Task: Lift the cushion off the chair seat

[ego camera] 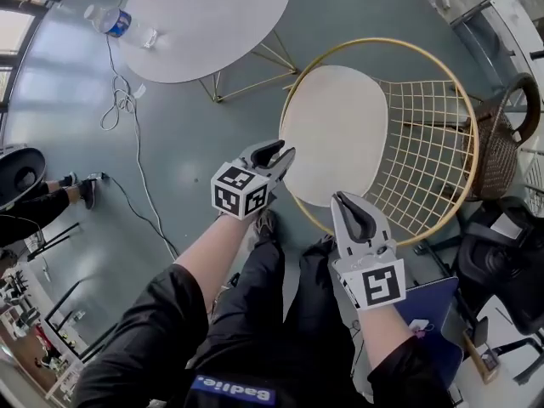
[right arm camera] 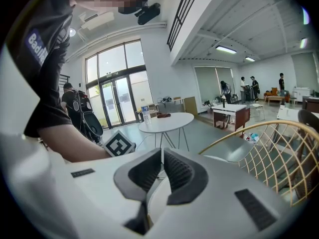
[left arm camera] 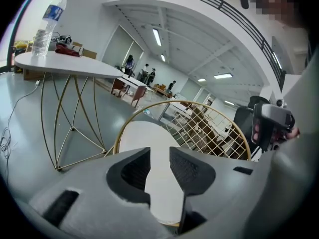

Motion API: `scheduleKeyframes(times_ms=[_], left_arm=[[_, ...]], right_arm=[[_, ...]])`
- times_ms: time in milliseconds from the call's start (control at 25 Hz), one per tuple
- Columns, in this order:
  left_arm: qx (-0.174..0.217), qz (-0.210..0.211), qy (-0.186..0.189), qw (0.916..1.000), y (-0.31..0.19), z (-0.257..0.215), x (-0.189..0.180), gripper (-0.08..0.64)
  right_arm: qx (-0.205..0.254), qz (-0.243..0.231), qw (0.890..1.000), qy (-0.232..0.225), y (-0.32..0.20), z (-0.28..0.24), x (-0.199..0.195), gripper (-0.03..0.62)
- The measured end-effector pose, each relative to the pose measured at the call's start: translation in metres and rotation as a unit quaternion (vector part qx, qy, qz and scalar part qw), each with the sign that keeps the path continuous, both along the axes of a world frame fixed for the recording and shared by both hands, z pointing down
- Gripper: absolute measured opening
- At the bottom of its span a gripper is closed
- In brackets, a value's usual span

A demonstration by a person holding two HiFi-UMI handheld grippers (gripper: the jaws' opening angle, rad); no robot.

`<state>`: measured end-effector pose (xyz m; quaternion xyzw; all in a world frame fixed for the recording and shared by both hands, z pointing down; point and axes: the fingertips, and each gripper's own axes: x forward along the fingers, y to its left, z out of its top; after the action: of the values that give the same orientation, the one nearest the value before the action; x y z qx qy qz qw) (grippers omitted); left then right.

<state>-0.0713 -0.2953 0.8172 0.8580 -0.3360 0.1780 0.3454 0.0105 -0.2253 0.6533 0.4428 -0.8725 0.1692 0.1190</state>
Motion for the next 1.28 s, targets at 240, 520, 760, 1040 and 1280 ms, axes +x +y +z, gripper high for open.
scheduleKeyframes(times_ms=[240,520,760,1040,1280], left_arm=[[-0.047,-0.009,-0.007,0.9988,-0.024,0.049,-0.009,0.184],[-0.093,-0.008,0.005,0.9956,-0.047,0.094,-0.009,0.232],[-0.121,0.001,0.006,0.9926,-0.054,0.119,-0.006,0.244],[-0.144,0.022,-0.002,0.9894,-0.051,0.129,0.009,0.242],[-0.172,0.015,-0.002,0.9851,-0.049,0.132,0.011,0.198]], right_arm=[[0.000,0.005,1.000,-0.003,-0.002,0.015,0.000,0.035],[-0.008,0.001,1.000,0.000,0.003,0.035,0.001,0.035],[-0.012,0.001,1.000,-0.012,0.009,0.037,-0.003,0.035],[-0.019,0.005,1.000,-0.014,0.021,0.038,0.002,0.035],[-0.016,0.013,1.000,-0.014,0.029,0.032,0.008,0.035]])
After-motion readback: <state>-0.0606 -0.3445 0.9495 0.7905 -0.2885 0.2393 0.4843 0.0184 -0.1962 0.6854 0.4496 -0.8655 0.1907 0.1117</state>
